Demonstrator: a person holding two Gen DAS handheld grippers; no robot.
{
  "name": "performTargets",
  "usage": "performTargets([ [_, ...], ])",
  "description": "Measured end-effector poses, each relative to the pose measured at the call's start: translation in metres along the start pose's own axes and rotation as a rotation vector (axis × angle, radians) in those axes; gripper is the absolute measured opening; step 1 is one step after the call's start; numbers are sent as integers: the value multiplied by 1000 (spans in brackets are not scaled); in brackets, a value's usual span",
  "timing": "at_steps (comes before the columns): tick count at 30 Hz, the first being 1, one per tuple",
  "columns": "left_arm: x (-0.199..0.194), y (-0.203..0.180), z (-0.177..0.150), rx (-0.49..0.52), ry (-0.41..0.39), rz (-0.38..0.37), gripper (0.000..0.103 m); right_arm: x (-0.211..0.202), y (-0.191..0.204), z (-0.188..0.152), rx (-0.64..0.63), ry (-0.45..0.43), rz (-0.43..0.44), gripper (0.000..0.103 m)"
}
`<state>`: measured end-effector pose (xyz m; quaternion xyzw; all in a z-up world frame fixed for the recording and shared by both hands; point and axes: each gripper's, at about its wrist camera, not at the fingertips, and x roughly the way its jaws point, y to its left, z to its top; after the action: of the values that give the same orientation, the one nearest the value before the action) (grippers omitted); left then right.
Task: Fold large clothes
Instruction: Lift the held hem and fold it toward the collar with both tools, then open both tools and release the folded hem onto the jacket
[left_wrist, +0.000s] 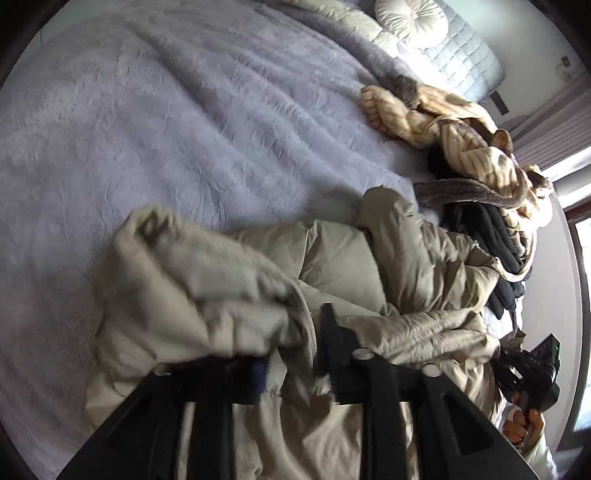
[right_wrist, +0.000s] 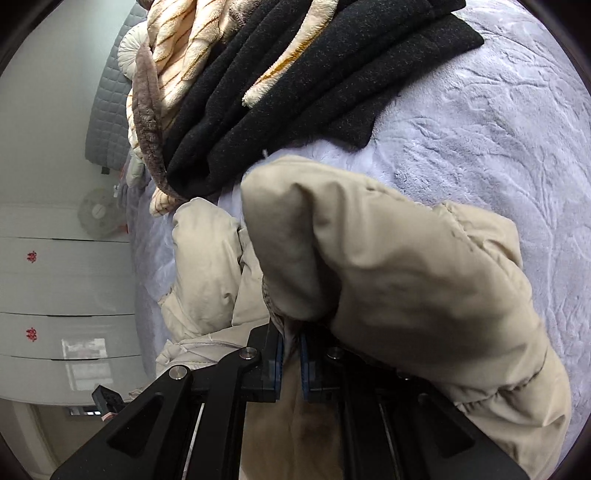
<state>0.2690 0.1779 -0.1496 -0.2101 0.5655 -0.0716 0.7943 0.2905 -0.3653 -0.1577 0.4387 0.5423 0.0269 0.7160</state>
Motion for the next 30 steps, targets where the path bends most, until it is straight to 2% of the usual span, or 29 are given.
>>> performTargets([
  [1, -8, 0, 0, 11, -26, 16, 60, -1, 0, 1, -3, 4, -5, 8],
  [2, -17, -1, 0, 24, -63, 38, 76, -1, 1, 1, -7, 6, -9, 8],
  [4, -31, -2, 2, 58, -103, 63, 77, -6, 8, 2, -30, 11, -32, 11],
  [6, -41, -4, 1, 85, -118, 72, 77, -15, 21, 0, -88, 3, -65, 19],
  [7, -46, -6, 1, 100, -131, 73, 77, -24, 29, -2, -128, -9, -81, 26],
  [8, -50, -8, -2, 121, -144, 75, 77, -34, 38, -6, -175, -25, -95, 40],
  [10, -56, -15, -8, 172, -163, 81, 77, -55, 51, -17, -251, -72, -110, 52],
  [12, -53, -25, -17, 245, -159, 77, 59, -66, 62, -29, -326, -84, -143, 48],
  [14, -42, -37, -22, 318, -136, 95, 58, -62, 68, -38, -410, -57, -187, 15],
  [16, -29, -46, -24, 368, -126, 137, 58, -46, 74, -41, -481, -29, -253, 15],
  [18, -12, -46, -18, 386, -134, 199, 58, -36, 73, -36, -529, -41, -332, 15],
  [21, 20, -26, 2, 316, -107, 229, 58, -24, 52, -14, -512, -75, -449, 14],
  [22, 29, -20, 5, 294, -98, 233, 58, -21, 42, -7, -488, -80, -461, 7],
  [25, 52, -12, 12, 278, -99, 253, 58, -19, 15, 14, -408, -128, -503, 6],
  [28, 69, -11, 15, 274, -106, 258, 58, -14, -11, 28, -302, -133, -480, 6],
  [30, 77, -10, 16, 268, -109, 258, 58, -8, -21, 33, -280, -141, -483, 5],
])
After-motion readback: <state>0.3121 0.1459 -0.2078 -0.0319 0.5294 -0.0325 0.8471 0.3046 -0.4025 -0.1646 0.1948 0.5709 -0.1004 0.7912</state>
